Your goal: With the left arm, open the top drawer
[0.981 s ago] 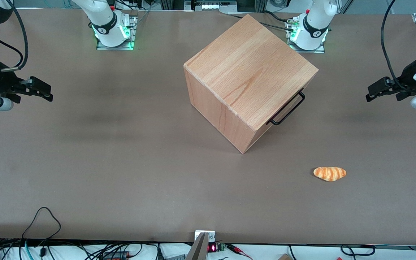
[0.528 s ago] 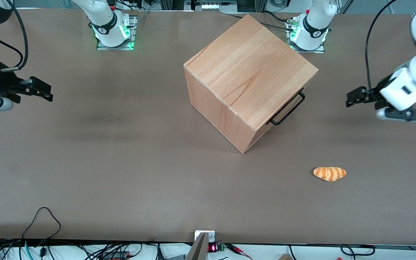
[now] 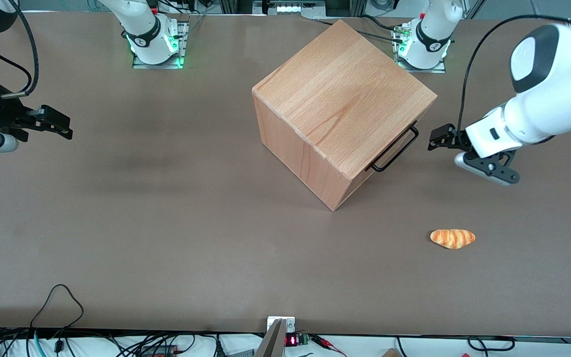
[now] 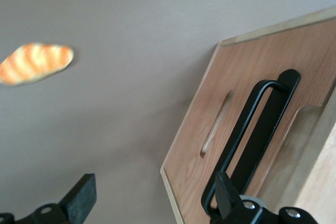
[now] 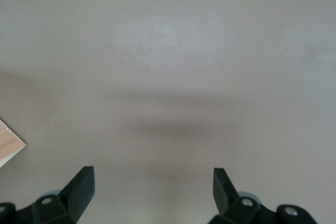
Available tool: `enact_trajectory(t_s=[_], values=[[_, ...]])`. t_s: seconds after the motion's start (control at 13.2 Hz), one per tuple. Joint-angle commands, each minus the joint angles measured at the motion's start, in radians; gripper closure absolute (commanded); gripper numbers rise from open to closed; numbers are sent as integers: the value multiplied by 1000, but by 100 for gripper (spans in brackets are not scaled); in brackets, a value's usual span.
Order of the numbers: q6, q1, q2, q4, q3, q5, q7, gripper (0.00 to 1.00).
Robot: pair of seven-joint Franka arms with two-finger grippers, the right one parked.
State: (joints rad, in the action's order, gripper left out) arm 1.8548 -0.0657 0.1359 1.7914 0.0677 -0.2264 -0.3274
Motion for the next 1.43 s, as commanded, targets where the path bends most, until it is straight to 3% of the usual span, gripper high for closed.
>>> enact_trajectory(t_s=[0.0,0.45,0.75,1.36], values=[[69,1,13,39,-5,-37,-137,0],[69,-14,45,52,52,-42,-185,0],[69,-16,47,68,54,-109,-185,0],[79,-19,60,75,57,-128,-216,0]])
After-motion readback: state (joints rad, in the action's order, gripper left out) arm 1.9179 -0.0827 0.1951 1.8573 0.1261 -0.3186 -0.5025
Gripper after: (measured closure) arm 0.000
